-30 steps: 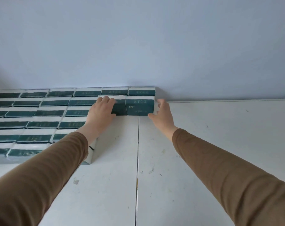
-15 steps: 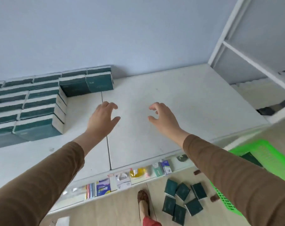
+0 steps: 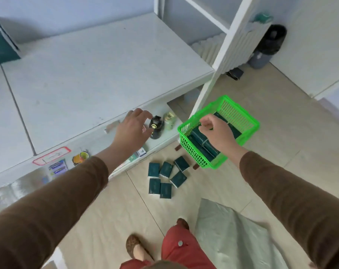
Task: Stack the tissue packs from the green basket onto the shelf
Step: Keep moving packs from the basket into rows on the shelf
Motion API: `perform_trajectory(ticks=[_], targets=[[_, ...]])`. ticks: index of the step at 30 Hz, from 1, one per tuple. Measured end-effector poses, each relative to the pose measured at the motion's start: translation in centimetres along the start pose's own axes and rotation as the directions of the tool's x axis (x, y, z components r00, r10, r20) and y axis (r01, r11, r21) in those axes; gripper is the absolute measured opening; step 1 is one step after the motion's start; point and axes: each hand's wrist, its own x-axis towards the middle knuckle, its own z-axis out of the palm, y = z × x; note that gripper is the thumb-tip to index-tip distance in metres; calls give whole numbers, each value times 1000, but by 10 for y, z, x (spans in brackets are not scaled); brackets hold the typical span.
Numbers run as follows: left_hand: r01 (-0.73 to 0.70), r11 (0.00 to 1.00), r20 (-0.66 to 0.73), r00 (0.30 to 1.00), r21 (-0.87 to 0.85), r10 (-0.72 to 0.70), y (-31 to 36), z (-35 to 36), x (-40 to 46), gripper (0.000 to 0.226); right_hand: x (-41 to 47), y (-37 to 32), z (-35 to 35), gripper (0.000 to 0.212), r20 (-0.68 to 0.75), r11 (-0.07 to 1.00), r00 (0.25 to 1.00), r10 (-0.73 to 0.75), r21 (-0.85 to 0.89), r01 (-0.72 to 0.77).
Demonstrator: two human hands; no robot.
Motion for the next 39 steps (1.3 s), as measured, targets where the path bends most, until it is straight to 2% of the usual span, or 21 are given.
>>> perform_trajectory(ticks=[6,11,14,18,20,24,26,30,32,34,37,39], targets=[[-17,1000,192,981,6,16,61,104,34,35,11,121,-37,25,-57,966,966,252,80,-247],[35,999,324,945,20,-40,99,206,88,38,58,222,-46,29,41,935,936,350,41,-352],[79,996,403,911,44,-90,111,268,128,41,100,274,-35,33,140,931,922,362,-17,-364],[98,987,493,857,129,-150,108,347,180,44,157,318,0,40,232,953,926,297,-136,-272],[91,978,518,837,188,-177,99,383,206,46,180,334,25,43,276,944,908,315,-190,-270],[7,956,580,794,294,-184,80,451,249,48,206,371,78,40,329,893,844,423,-310,-327],[-37,936,602,775,349,-194,70,482,264,48,212,388,102,41,334,870,832,444,-384,-310],[-224,871,653,745,437,-136,50,529,283,52,214,409,137,37,302,840,877,374,-511,-182],[-327,824,649,758,462,-63,41,545,289,62,213,416,150,40,286,833,903,321,-539,-125],[-423,770,635,772,478,30,34,556,292,61,214,420,158,49,304,829,903,303,-552,-92],[-512,693,658,750,508,72,24,557,290,56,216,425,162,74,382,815,849,365,-573,-93],[-540,639,682,730,548,31,24,551,287,54,219,428,160,68,404,808,805,434,-569,-150]])
